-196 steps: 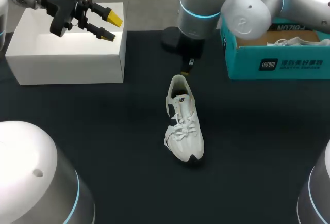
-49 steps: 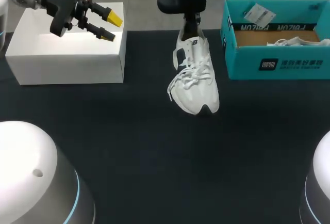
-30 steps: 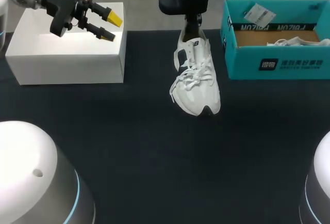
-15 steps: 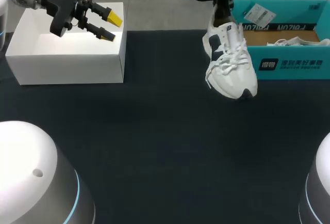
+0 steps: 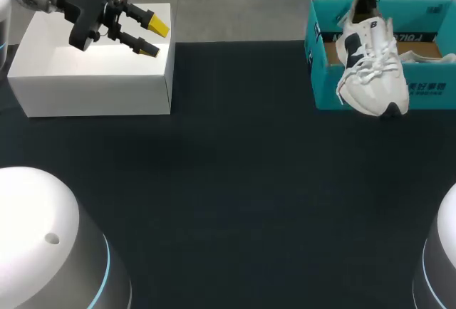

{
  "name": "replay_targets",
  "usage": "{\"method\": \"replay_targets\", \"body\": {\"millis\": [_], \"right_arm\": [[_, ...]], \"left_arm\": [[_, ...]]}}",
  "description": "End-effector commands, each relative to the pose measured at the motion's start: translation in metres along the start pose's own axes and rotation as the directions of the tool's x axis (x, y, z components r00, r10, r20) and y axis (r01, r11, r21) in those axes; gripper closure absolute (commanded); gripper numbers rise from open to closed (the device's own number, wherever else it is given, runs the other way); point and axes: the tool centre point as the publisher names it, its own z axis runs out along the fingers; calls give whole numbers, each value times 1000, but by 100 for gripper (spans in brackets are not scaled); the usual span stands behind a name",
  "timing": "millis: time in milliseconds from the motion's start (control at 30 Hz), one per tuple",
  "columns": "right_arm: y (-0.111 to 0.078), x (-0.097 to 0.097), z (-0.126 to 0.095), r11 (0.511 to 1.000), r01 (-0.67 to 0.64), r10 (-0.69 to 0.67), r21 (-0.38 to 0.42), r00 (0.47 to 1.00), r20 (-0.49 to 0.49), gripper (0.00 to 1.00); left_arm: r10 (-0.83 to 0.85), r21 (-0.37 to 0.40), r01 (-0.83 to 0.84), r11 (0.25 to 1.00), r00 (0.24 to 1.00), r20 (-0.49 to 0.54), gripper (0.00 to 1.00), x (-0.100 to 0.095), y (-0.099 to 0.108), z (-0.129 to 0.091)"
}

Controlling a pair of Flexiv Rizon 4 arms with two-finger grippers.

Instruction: Take the shoe out of the shoebox, open the shoe tongue, remove and reinsert the insole, then place the shoe into the shoebox

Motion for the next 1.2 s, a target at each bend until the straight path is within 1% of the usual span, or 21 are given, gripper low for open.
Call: {"method": "replay_targets", "body": {"millis": [33, 67, 133, 867, 900, 933, 967, 1033, 1067, 1200], "right_arm": [[-36, -3, 8, 999, -15, 15, -31, 1000, 4, 100], [-42, -4, 11, 999, -33, 33, -23, 999, -12, 100], [-50, -5, 15, 998, -68, 68, -13, 998, -4, 100], [-50, -5, 15, 998, -68, 68, -13, 998, -4, 100], [-55, -8, 18, 993, -115, 115, 1, 993, 2, 100], [-59, -12, 21, 993, -121, 121, 9, 993, 1, 100], [-64, -16, 24, 988, -151, 151, 35, 988, 5, 100], [-74, -27, 29, 981, -187, 187, 48, 982, 21, 100], [-78, -32, 32, 978, -197, 195, 64, 980, 29, 100], [-95, -53, 38, 976, -206, 200, 75, 977, 73, 100]], "left_arm": [[0, 3, 0, 1000, 1000, -4, 0, 0, 0, 0], [0, 3, 0, 1000, 1000, -4, 0, 0, 0, 0], [0, 3, 0, 1000, 1000, -4, 0, 0, 0, 0], [0, 3, 0, 1000, 1000, -4, 0, 0, 0, 0], [0, 3, 0, 1000, 1000, -4, 0, 0, 0, 0], [0, 3, 0, 1000, 1000, -4, 0, 0, 0, 0], [0, 3, 0, 1000, 1000, -4, 0, 0, 0, 0], [0, 3, 0, 1000, 1000, -4, 0, 0, 0, 0], [0, 3, 0, 1000, 1000, -4, 0, 0, 0, 0], [0, 3, 0, 1000, 1000, -4, 0, 0, 0, 0]]}}
